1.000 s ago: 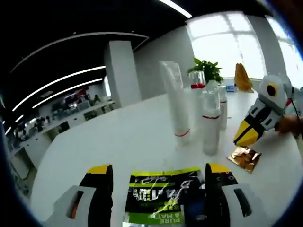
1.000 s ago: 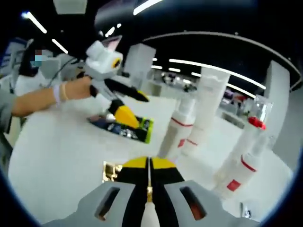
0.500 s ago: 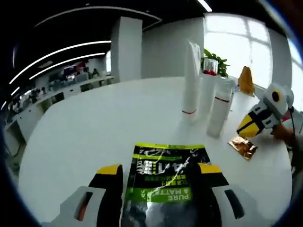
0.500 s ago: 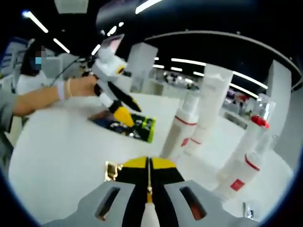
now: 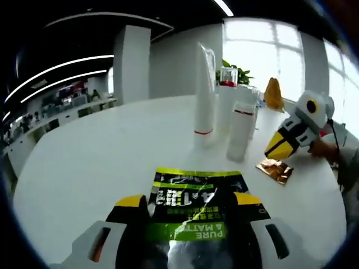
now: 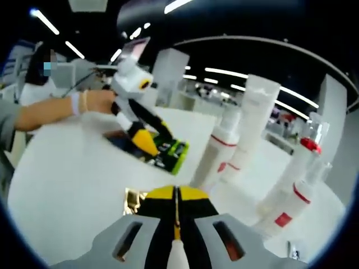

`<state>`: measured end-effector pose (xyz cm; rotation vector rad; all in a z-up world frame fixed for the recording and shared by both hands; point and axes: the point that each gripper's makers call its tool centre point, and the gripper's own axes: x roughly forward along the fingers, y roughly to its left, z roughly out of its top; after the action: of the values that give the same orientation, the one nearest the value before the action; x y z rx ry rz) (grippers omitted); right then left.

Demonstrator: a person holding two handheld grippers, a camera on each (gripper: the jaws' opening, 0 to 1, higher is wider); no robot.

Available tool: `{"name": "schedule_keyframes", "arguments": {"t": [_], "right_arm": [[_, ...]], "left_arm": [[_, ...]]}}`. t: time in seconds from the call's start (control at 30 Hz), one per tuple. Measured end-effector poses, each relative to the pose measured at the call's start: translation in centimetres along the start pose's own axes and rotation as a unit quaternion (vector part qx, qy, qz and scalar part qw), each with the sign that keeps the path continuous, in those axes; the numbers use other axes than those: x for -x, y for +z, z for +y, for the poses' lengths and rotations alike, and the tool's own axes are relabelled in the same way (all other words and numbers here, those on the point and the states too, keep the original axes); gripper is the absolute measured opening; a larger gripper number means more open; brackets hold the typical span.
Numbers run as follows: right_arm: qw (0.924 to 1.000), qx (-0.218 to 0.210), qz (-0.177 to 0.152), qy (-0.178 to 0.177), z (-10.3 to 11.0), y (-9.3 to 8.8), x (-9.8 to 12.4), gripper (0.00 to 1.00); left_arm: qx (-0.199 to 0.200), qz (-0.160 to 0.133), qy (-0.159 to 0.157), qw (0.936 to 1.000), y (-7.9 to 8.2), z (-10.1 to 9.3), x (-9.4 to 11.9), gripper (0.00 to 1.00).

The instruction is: Arrange the skincare products in the storage area until every visible bottle or jar stands upright without overlapping.

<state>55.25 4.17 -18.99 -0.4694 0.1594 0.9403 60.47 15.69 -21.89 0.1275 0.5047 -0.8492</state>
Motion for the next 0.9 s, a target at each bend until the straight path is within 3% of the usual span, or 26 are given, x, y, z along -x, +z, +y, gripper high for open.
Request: {"name": "schedule_keyframes", "arguments": {"t": [0.17,0.27,0.33,0.4,0.47,0.6,0.67,0.73,0.8,0.87,0.9], "right_arm": [[1.0,0.001,-0.002,0.002,0.0,0.1,0.0,0.0],[0.9998,0.004,-0.015,0.008,0.4,0.7,0.2,0.0],[0.9995,0.003,-0.029,0.013,0.7,1.3,0.4,0.02],[0.9989,0.003,-0.041,0.022,1.1,1.8,0.4,0.04],[0.9988,0.002,-0.04,0.028,1.4,1.8,0.3,0.06],[0.999,0.026,-0.026,0.025,1.6,1.2,-0.1,0.07],[0.999,0.027,-0.024,0.026,1.6,1.1,-0.1,0.07],[0.999,0.026,-0.022,0.028,1.7,1.0,-0.2,0.07],[0.9991,0.029,-0.019,0.026,1.7,0.9,-0.2,0.07],[0.999,0.031,-0.019,0.024,1.6,0.9,-0.1,0.06],[0.9989,0.034,-0.02,0.025,1.7,0.9,-0.1,0.06]], "left_arm": [[-0.024,0.006,-0.019,0.9995,0.2,-1.1,0.0,0.6],[-0.068,0.006,-0.004,0.9977,0.9,-1.1,0.9,0.47],[-0.06,-0.021,0.012,0.9979,2.5,-1.2,2.0,0.48],[-0.038,-0.044,-0.006,0.9983,3.7,-1.7,3.1,0.49],[-0.03,-0.038,-0.025,0.9985,3.6,-2.4,3.8,0.49],[-0.062,-0.001,-0.004,0.9981,2.6,-2.0,4.8,0.42],[-0.068,0.039,-0.014,0.9968,1.3,-2.6,4.9,0.36],[-0.086,0.085,-0.018,0.9925,-0.2,-3.1,4.8,0.35],[-0.117,0.113,-0.009,0.9866,-1.2,-3.1,4.4,0.35],[-0.148,0.134,0.003,0.9799,-1.9,-2.9,4.0,0.35],[-0.138,0.112,-0.004,0.984,-1.3,-3.4,3.9,0.33]]}}
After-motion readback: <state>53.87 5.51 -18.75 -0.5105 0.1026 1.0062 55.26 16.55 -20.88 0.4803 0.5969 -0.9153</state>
